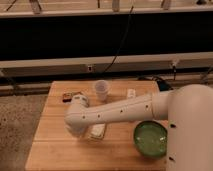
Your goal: Place the pepper on the white sponge
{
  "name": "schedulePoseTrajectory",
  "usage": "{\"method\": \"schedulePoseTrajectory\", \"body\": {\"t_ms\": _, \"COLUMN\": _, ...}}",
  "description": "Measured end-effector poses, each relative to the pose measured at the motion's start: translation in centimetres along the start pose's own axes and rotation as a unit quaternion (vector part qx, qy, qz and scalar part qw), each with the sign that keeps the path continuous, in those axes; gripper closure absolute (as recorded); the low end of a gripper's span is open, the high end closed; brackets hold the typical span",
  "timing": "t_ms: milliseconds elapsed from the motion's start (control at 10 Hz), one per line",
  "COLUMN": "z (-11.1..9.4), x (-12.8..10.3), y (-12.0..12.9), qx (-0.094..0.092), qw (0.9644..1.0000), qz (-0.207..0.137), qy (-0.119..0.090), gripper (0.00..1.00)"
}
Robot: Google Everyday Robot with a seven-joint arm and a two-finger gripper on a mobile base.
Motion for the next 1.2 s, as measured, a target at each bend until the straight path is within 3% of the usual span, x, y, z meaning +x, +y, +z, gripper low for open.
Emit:
{"method": "schedulePoseTrajectory", "body": {"t_ms": 1000, "z": -3.1, "x": 3.9, "y": 6.4, "qx": 0.008, "qw": 0.9983, "qz": 0.057, "qy": -0.002, "gripper": 1.0}}
{"method": "schedulePoseTrajectory", "body": {"t_ms": 1200, "z": -3.3, "x": 4.6, "y": 6.6, "qx": 0.009, "qw": 0.9981, "qz": 0.061, "qy": -0.004, "gripper": 0.91}}
